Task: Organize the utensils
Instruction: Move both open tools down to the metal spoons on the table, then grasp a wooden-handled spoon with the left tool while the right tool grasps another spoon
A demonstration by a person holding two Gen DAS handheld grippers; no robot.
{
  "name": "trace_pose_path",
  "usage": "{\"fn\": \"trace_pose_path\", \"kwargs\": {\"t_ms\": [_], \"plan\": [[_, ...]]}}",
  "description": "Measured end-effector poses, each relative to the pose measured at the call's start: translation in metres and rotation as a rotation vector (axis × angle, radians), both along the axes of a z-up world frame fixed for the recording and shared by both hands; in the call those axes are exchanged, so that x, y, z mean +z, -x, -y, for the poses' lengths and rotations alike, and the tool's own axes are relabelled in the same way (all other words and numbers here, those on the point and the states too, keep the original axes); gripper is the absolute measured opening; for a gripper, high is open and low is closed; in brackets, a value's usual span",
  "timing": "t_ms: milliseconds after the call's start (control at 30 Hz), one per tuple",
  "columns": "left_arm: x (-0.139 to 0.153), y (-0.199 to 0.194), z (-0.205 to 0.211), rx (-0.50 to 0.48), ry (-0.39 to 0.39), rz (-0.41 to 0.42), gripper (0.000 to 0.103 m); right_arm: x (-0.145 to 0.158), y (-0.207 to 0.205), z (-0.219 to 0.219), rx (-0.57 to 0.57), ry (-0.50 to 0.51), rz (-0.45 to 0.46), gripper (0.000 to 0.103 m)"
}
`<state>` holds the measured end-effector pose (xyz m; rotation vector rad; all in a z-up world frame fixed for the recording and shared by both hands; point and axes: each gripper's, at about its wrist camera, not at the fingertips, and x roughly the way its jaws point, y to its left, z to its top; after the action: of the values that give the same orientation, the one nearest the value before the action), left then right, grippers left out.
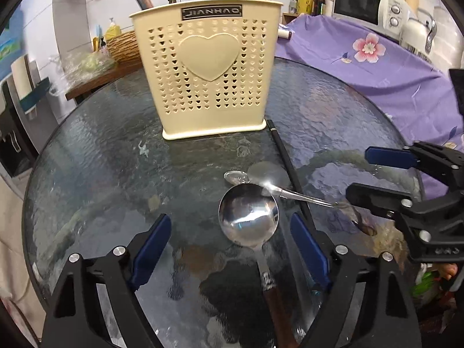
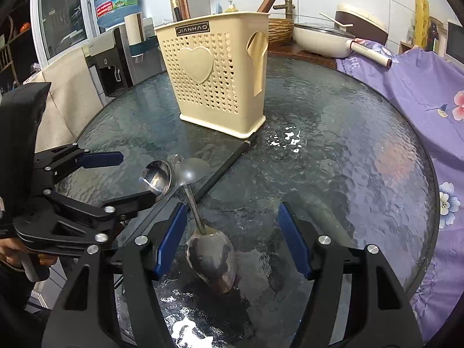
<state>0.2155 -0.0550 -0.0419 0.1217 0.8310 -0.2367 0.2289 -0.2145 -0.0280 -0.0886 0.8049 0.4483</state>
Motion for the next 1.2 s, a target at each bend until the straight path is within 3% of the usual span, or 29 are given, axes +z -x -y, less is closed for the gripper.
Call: {"fn": "trace_pose_path", "kwargs": {"t_ms": [367,533,667,1000,1200], "plan": [[-0.006,-0.008,0.004,0.03,0.015,-0.029,0.066,-0.003,0.001,0.006,-0.016,-0.028,-0.021,0.065],[-0.004,-0.007,0.005,0.017,0.043,-0.035,0.047,-0.004,-0.002,0.006,-0.022,-0.035,-0.033,0.065],[-0.004,-0.007,0.001,0.023,0.068,-0.041,0.046,-0.002,-0.004,0.003,-0.021,-0.042,-0.039,0.058],[0.005,-0.006,-0.027,0.053,0.102,-0.02,0.046,0.003,-0.015,-0.02,-0.02,-0.078,-0.075,0.058],[0.004,-0.009,-0.057,0.11,0.112,-0.02,0.046,0.002,-0.023,-0.07,0.029,0.001,-0.094,0.058]]}}
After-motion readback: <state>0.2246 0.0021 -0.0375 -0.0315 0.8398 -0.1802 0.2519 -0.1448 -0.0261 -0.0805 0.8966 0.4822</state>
